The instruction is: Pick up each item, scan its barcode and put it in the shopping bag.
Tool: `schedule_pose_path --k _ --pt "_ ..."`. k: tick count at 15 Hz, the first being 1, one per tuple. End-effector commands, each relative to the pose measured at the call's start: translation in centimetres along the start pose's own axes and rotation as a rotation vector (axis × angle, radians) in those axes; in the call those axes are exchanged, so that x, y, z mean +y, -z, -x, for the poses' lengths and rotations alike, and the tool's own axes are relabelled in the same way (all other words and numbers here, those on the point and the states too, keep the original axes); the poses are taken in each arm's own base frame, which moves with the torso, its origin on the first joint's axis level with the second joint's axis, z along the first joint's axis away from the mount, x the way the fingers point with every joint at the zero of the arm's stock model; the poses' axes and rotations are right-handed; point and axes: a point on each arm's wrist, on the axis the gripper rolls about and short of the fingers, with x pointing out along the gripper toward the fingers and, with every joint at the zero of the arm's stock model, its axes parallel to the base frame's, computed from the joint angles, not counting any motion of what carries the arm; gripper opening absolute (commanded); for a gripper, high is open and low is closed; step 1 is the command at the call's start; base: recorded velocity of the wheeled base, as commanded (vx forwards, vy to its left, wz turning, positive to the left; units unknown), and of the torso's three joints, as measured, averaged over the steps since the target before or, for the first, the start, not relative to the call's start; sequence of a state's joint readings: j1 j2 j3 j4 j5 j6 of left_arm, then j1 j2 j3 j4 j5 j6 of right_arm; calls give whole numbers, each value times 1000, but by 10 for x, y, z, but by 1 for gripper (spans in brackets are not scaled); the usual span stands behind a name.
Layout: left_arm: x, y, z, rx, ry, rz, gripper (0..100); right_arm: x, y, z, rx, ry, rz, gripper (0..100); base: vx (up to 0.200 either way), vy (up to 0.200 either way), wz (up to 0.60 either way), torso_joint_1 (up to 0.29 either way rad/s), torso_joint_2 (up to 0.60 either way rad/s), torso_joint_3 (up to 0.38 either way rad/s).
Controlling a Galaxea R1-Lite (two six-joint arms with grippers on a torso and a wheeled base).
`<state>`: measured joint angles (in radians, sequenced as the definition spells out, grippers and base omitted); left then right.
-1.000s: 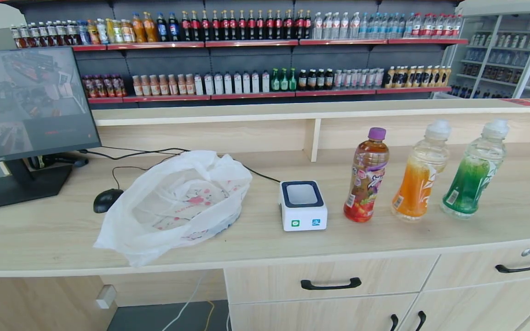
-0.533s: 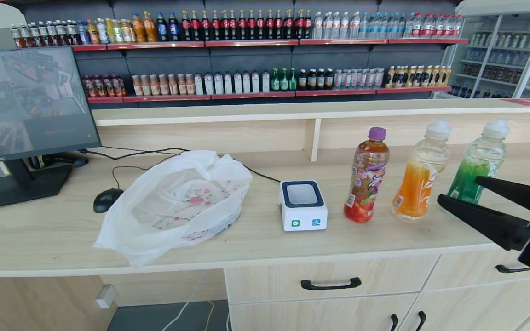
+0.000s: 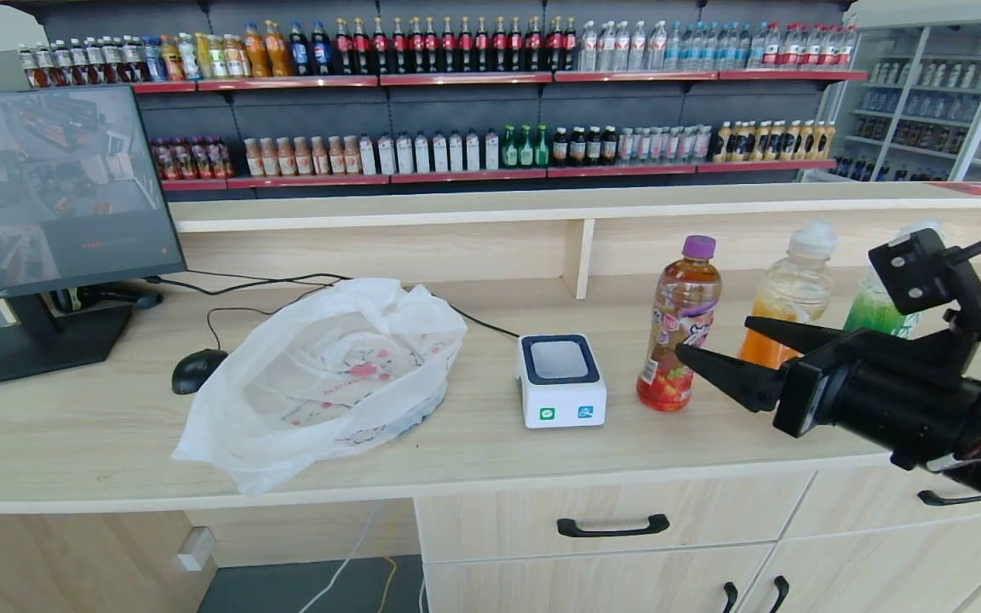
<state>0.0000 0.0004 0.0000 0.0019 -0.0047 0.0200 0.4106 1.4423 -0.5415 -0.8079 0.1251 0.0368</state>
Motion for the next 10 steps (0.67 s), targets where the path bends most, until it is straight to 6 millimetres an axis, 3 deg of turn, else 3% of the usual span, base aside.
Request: schedule_pose_path --k 1,3,10 --pt "0 0 0 1 0 0 100 -3 16 -24 69 21 2 100 0 0 0 0 0 0" --pt "0 0 0 -1 0 0 100 -6 9 -28 40 95 1 100 0 0 0 0 0 0" --pt "0 0 0 -1 0 0 100 -11 30 -55 52 212 5 100 0 0 0 0 0 0"
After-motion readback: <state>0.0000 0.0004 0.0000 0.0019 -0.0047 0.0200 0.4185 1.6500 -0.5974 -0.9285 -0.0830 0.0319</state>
